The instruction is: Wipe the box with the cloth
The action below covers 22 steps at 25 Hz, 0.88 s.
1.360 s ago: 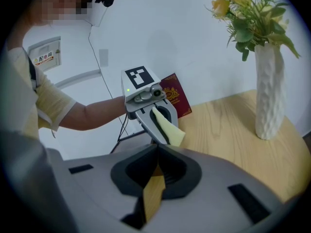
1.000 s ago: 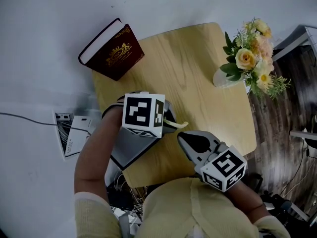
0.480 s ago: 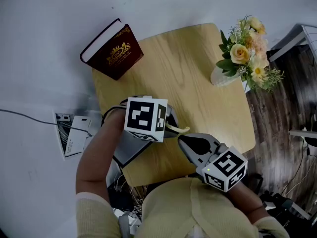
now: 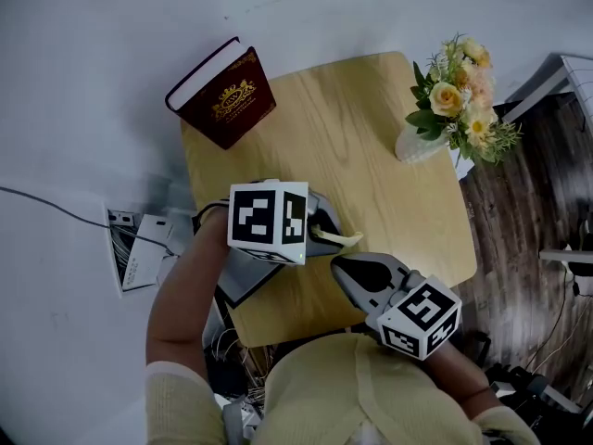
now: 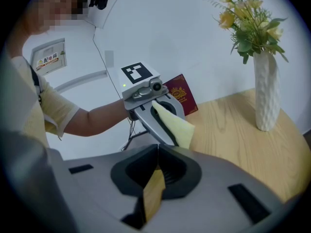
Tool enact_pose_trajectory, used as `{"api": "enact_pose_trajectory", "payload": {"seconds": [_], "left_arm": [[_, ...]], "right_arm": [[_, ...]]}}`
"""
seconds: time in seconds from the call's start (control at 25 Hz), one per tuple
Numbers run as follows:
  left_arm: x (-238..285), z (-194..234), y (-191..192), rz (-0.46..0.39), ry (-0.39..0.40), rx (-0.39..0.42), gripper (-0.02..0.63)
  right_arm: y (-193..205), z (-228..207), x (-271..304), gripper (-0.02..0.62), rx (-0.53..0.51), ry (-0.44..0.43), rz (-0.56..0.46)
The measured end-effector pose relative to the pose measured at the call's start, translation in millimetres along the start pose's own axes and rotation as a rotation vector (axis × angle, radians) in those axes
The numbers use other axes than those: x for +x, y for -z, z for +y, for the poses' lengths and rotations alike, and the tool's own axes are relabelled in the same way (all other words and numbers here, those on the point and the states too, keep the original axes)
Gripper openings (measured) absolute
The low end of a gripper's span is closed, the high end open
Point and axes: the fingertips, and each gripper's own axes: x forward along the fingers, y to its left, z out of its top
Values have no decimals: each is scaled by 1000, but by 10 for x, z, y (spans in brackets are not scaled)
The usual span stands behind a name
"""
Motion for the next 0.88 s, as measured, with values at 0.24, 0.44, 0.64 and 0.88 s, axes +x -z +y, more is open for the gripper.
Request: {"api": "enact_pose_trajectory", "payload": {"seconds": [0.24,0.44,0.64,0.88], "left_arm": [[-99,57,-60,-67,-140,17,23],[-377,201,-132,-173,-354,18,23],[-794,284,-142,-287,-600,-8,23],[-1298,250,-217,-433,-838,-9,23]], "right_arm": [[-37,59,40,31,-11,1,-9],[-84,118,91,31,-26,9,-20],[-114,218,188,29,-45,1,-20],[-141,347,327,29,-69,-16,-9]]}}
